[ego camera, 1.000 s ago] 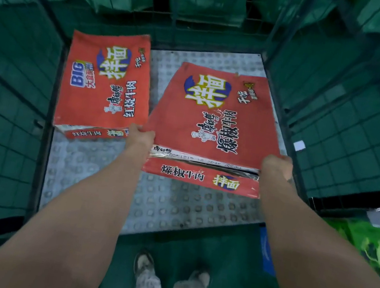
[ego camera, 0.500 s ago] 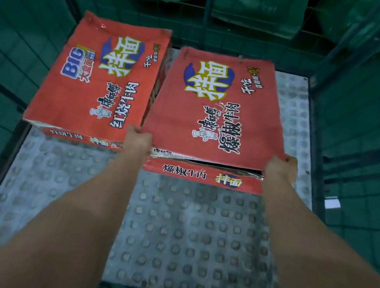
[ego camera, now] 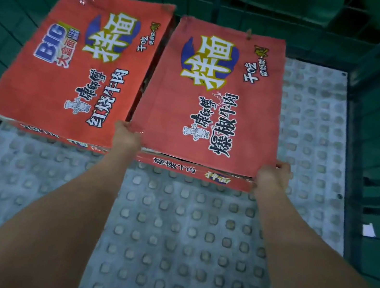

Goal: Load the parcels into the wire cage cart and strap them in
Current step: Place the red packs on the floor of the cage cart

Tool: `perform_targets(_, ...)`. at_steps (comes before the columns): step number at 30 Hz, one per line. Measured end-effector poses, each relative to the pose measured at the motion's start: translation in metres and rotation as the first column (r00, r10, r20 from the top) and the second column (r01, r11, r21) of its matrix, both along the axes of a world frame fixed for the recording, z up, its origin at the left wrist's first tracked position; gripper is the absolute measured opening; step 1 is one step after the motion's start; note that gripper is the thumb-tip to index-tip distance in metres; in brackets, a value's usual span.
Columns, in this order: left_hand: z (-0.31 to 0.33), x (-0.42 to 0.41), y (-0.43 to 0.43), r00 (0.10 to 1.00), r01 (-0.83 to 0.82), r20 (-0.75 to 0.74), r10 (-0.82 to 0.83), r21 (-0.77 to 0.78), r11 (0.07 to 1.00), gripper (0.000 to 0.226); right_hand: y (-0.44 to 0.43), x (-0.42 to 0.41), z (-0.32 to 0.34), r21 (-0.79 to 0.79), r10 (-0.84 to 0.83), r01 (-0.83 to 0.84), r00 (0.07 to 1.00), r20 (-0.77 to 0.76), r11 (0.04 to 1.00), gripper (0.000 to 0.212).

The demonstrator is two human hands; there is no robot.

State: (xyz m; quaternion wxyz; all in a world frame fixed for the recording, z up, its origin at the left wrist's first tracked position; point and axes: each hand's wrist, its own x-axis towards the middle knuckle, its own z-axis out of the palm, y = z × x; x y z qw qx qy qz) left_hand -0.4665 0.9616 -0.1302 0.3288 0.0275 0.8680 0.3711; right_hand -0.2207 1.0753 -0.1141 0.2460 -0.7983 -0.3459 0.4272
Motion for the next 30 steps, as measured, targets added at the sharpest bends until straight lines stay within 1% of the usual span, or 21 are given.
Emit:
perform_targets(2,-0.006,-0.005,0.003,0.998,0.055,-0.032,-0.057,-0.083,0.995,0.038,0.000,0.002,-0.005,-0.042,0.073,-0.072,0.997,0.017,0.996,0.030)
perform_targets(4,-0.010,-0.010,0.006,0.988,0.114,-0.082,-0.131,-0.188,0.976,0.042,0.000,0.001,-0.011,-0.058,0.125,-0.123,0.992,0.024,0.991,0.029)
perform_targets(7,-0.011,-0.014,0.011,0.938,0.233,-0.155,-0.309,-0.377,0.897,0.042,0.002,-0.007,-0.018,-0.059,0.152,-0.150,0.988,0.033,0.987,0.029)
perform_targets(10,-0.014,-0.018,0.015,0.880,0.296,-0.215,-0.424,-0.450,0.842,0.038,0.006,-0.018,-0.014,-0.082,0.158,-0.151,0.983,0.091,0.985,0.035)
perform_targets(14,-0.020,-0.024,0.017,0.880,0.342,-0.146,-0.452,-0.466,0.816,0.047,0.012,-0.023,-0.016,-0.078,0.117,-0.110,0.989,0.095,0.991,0.036)
perform_targets(18,-0.026,-0.016,0.016,0.851,0.398,-0.115,-0.512,-0.494,0.773,0.040,0.015,-0.022,-0.020,-0.075,0.093,-0.088,0.994,0.065,0.993,0.035)
perform_targets(20,-0.031,-0.015,0.015,0.853,0.408,-0.097,-0.513,-0.489,0.771,0.040,0.015,-0.019,-0.023,-0.057,0.094,-0.090,0.993,0.067,0.994,0.033)
perform_targets(25,-0.037,-0.015,0.015,0.844,0.398,-0.134,-0.520,-0.494,0.773,0.044,0.005,-0.012,-0.026,-0.086,0.124,-0.115,0.986,0.114,0.990,0.030)
perform_targets(30,-0.033,-0.017,0.016,0.800,0.419,-0.157,-0.579,-0.545,0.726,0.049,-0.002,-0.009,-0.031,-0.090,0.148,-0.136,0.977,0.152,0.987,0.027)
